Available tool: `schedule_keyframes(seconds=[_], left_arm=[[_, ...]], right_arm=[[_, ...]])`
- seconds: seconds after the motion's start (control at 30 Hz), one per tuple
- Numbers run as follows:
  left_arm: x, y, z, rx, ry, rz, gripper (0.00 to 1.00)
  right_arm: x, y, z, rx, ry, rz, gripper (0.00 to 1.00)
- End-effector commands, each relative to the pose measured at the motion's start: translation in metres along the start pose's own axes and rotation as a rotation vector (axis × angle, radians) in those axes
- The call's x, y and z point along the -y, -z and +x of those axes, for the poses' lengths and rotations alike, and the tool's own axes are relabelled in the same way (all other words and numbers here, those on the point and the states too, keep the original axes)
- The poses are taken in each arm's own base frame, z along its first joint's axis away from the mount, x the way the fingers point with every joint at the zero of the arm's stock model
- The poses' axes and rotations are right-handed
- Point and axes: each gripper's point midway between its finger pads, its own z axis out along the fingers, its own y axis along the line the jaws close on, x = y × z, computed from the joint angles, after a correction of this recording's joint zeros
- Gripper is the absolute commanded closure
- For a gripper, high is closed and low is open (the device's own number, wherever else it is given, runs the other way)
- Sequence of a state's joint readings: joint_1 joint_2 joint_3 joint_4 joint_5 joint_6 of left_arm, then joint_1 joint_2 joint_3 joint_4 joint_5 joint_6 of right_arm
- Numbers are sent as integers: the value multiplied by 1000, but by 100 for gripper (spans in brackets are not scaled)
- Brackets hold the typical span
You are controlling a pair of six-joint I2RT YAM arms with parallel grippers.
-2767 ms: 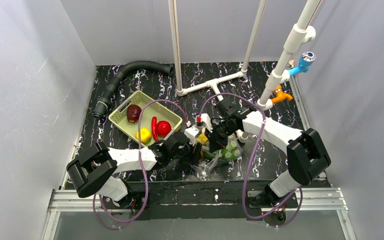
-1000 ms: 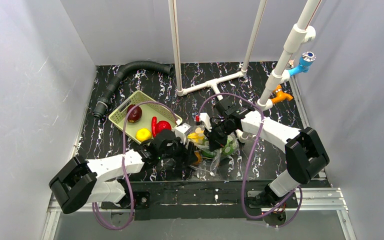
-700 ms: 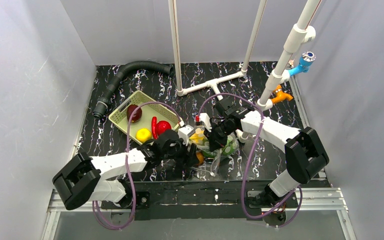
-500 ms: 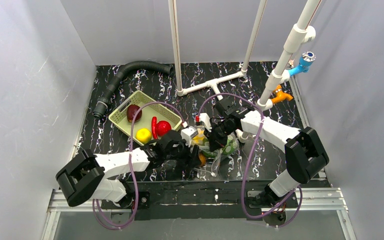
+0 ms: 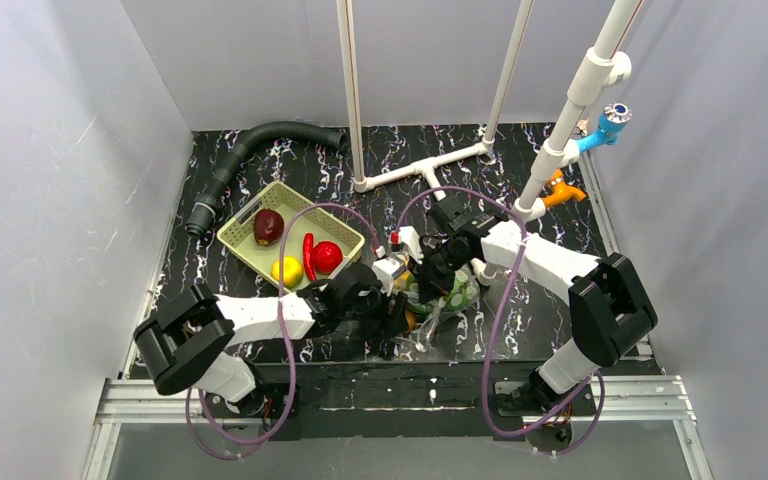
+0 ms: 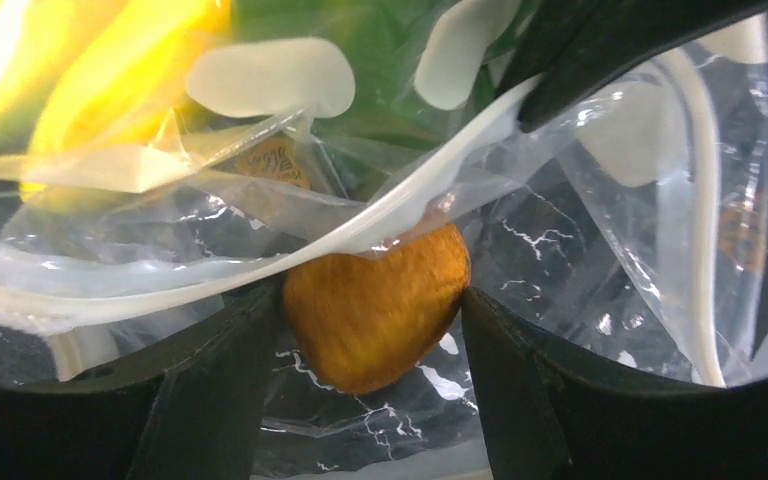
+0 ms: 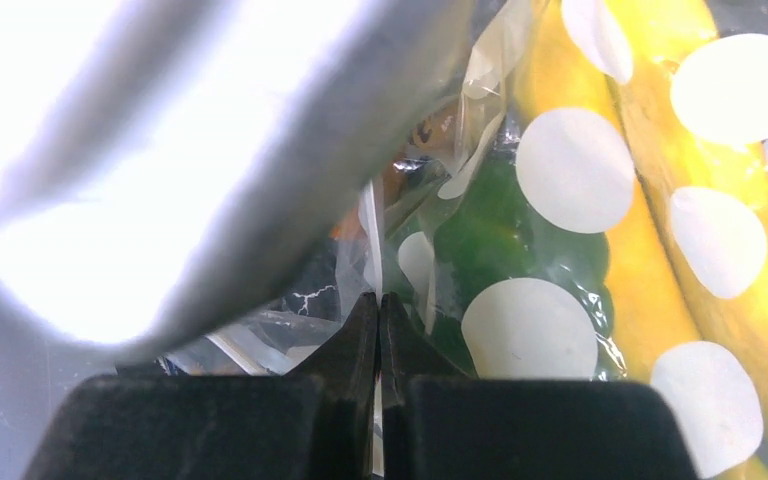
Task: Open the zip-top bag and remove the fake food
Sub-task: Pick up the fake fruit from the zipper food storage bag.
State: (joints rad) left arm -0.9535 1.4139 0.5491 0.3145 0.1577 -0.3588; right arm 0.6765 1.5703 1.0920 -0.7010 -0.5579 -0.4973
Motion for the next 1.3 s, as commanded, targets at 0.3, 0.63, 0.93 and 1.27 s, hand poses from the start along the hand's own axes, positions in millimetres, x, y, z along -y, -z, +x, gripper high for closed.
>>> schedule_keyframes(seconds=[0.3, 0.63, 0.93, 1.27], left_arm=[[7, -6, -14, 49, -16, 3, 86], [11, 46, -34, 184, 24, -17, 100], [13, 89, -49, 294, 70, -22, 100], [-17, 138, -57, 320, 55, -188, 100]], right_arm=[[-3, 3, -13, 25, 31, -15, 99], [-2, 5, -13, 27, 48, -3, 99], [-4, 6, -13, 27, 52, -8, 99], [-6, 7, -13, 29, 55, -15, 99]])
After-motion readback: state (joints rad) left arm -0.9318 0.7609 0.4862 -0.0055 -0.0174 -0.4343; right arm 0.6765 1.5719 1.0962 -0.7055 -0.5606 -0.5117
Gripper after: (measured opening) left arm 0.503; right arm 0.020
